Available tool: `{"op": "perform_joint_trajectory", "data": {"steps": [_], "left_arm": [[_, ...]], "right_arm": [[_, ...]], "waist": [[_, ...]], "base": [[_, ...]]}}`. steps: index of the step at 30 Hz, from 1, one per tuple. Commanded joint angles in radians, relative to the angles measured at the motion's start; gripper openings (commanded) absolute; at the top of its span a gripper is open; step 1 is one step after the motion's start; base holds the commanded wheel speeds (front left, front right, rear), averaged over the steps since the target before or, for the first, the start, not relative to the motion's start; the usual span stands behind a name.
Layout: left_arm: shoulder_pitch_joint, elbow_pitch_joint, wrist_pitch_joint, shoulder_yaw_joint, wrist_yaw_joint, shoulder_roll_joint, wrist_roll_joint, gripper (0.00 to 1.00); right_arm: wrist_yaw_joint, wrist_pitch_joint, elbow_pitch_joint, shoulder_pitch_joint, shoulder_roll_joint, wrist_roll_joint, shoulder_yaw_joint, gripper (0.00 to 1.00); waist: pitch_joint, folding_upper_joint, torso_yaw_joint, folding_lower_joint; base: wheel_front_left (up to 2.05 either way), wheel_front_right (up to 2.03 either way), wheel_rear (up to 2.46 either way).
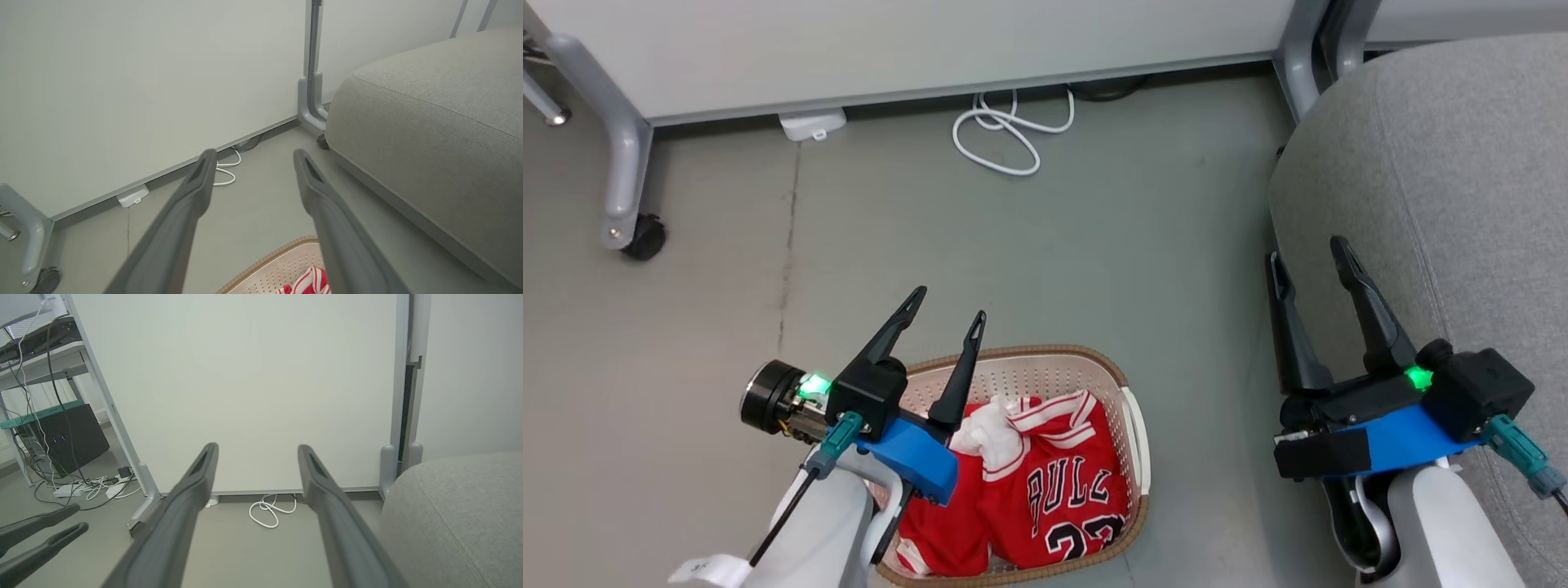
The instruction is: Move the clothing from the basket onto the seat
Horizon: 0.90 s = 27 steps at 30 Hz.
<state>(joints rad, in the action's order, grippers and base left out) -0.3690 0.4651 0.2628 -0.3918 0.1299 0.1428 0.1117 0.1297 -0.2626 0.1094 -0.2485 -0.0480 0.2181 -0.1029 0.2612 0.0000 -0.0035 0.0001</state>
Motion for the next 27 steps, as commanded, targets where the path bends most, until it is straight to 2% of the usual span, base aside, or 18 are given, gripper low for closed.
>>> {"op": "perform_joint_trajectory", "data": {"steps": [1, 14, 27], "left_arm": [[-0.027, 0.013, 0.003, -0.011, 0.001, 0.009, 0.009, 1.0], [-0.201, 0.224, 0.003, -0.227, 0.001, 0.059, 0.074, 1.0], [-0.374, 0.433, 0.003, -0.448, 0.001, 0.051, 0.173, 1.0]], "right_arm": [[0.002, -0.003, -0.006, -0.022, -0.004, -0.01, 0.001, 1.0], [0.001, -0.003, -0.056, -0.129, -0.004, -0.049, -0.002, 1.0], [0.001, -0.003, -0.107, -0.187, -0.004, -0.073, -0.004, 1.0]], "waist": [[0.048, 0.0, -0.02, -0.0001], [0.259, 0.0, -0.077, -0.0001], [0.448, 0.0, -0.094, -0.0001]], "base": [[0.0, 0.0, 0.0], [0.0, 0.0, 0.0], [0.0, 0.0, 0.0]]}}
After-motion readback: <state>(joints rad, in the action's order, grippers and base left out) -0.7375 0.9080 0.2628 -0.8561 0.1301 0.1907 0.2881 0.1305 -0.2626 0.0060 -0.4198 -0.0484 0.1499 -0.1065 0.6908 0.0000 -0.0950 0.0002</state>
